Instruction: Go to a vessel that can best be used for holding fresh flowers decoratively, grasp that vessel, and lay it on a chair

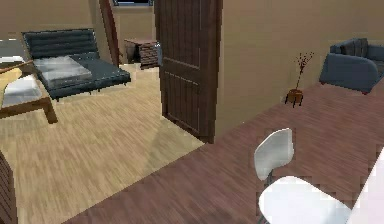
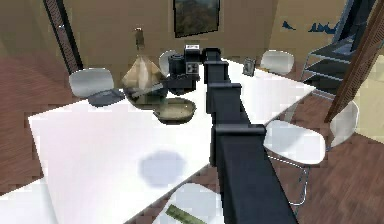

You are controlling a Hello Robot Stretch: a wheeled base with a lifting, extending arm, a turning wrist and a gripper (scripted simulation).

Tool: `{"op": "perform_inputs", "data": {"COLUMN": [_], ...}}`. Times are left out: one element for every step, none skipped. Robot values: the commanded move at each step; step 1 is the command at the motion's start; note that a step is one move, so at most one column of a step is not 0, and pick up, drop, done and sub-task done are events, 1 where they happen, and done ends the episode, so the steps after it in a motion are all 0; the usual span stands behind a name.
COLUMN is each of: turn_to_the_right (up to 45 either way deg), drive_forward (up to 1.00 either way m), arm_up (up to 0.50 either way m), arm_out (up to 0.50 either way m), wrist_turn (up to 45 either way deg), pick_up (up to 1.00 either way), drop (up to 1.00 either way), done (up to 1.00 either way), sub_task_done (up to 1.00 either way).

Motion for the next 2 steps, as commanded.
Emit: {"op": "perform_inputs", "data": {"turn_to_the_right": [0.0, 0.0], "drive_forward": [0.0, 0.0], "arm_up": [0.0, 0.0], "arm_out": [0.0, 0.0], "wrist_turn": [-45.0, -45.0], "pick_up": [0.0, 0.0], "drop": [0.0, 0.0], "done": [0.0, 0.0], "sub_task_done": [0.0, 0.0]}}
